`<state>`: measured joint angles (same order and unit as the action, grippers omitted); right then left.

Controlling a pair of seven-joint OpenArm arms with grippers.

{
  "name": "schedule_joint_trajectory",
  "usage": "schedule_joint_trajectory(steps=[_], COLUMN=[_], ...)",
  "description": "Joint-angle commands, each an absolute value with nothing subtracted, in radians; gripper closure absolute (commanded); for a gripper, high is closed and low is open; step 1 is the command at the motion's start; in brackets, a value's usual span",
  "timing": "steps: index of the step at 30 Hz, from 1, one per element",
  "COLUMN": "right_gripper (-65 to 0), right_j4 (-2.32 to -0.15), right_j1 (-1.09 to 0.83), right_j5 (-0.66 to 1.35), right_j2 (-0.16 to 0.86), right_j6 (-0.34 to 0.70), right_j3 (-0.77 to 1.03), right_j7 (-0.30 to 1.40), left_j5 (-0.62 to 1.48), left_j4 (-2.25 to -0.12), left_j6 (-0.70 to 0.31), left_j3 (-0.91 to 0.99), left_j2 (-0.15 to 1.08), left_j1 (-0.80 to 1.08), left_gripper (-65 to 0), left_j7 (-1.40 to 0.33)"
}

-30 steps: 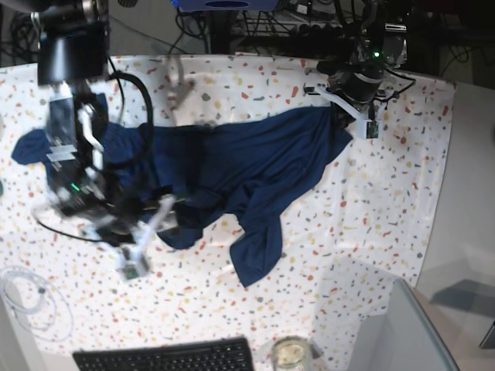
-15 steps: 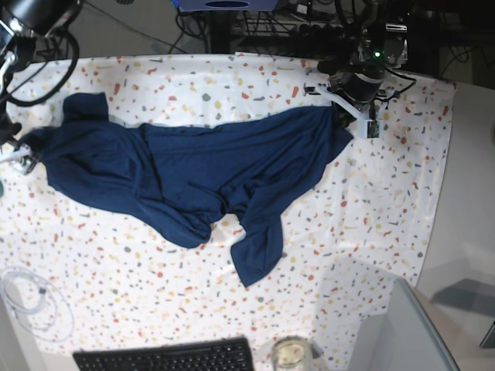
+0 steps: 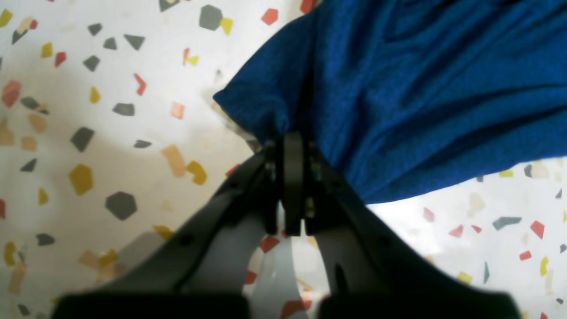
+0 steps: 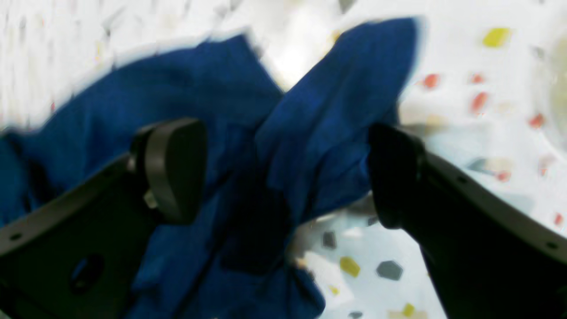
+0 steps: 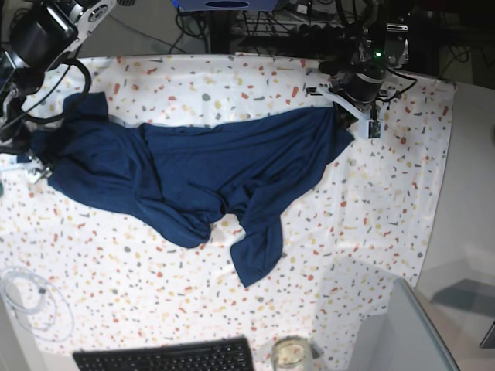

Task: Layout the t-shirt on the table in an organized manner, then fold the t-shirt properly
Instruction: 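Hold the shirt edges with both grippers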

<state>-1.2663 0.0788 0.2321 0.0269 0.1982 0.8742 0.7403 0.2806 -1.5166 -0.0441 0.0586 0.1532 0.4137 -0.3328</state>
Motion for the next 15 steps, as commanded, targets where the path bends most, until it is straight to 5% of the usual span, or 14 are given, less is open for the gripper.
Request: schedule_joint_trajectory(steps=[1,6,13,15], right_gripper=[-52.2,-49.8,-5.6,-1.7], right_j4=[-1.268,-1.171,-1.293,-1.382], right_j1=[0.090,0.090,0.028,-0.005], right_j5=[0.236,0.237,0.243,0.243], right_j2=[0.042,0.067,0.058,0.039], right_j6=[0.179,0.142,0.131,0.131], right_j3=[0.869,0.782,0.786,0.788], right_j7=[0.717,0.670,0.700,0.746], left_j5=[0.282,0.282,0.282,0.282], left_j4=[-1.535,-1.535,-1.537,-1.538], left_j6=[-0.044,-0.044,-0.044,-0.044], left_j3=[0.062,0.062,0.064,0.065], left_j2=[0.159,0.159,0.160,0.163], left_j1=[0.415,0.414,0.417,0.427], left_gripper=[0.0,0.0,0.0,0.0], left_j7=[-0.315,-0.315,-0.315,-0.315])
